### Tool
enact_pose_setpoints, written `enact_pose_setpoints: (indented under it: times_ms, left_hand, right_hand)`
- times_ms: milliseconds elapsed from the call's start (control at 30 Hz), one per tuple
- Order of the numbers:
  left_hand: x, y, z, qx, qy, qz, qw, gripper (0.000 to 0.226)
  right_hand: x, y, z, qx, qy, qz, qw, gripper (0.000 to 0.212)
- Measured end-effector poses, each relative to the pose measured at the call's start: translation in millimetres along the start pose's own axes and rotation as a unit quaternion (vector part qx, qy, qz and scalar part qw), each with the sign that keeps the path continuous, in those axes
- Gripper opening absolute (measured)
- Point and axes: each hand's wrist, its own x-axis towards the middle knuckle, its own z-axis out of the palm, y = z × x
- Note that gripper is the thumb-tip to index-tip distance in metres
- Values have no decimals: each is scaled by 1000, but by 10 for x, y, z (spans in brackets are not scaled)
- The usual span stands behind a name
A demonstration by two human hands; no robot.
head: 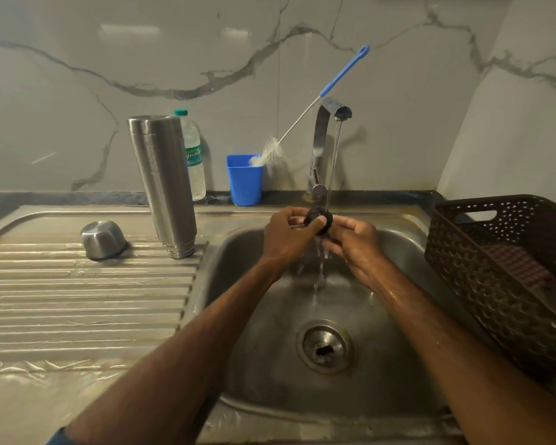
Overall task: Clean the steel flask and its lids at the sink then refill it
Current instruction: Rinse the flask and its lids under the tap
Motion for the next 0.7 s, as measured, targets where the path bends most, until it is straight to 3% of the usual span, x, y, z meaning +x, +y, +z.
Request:
enact_pose_setpoints:
  times_ms: [133,200,333,533,700]
  left_hand:
    - [-6,-11,-30,68,-16,65,995,43]
    - [28,-10,-92,89,-54,82,991,43]
    - [50,-5,-183,138,-141,109,974,48]
    - [24,23,-205,156,-110,104,976,25]
    - [-11,56,-187,204,-91,132,966,36]
  right_hand:
    - [20,-11,-126,-107,-82,10,991,61]
    - [-4,-16,-175,-193,-112,-11,975,67]
    - [-14,14,-184,-321,-129,-77,935,62]
    - [4,90,-181,-399,-72,-146,902,66]
    - [-72,58,-86,-468,-33,-225,854,44]
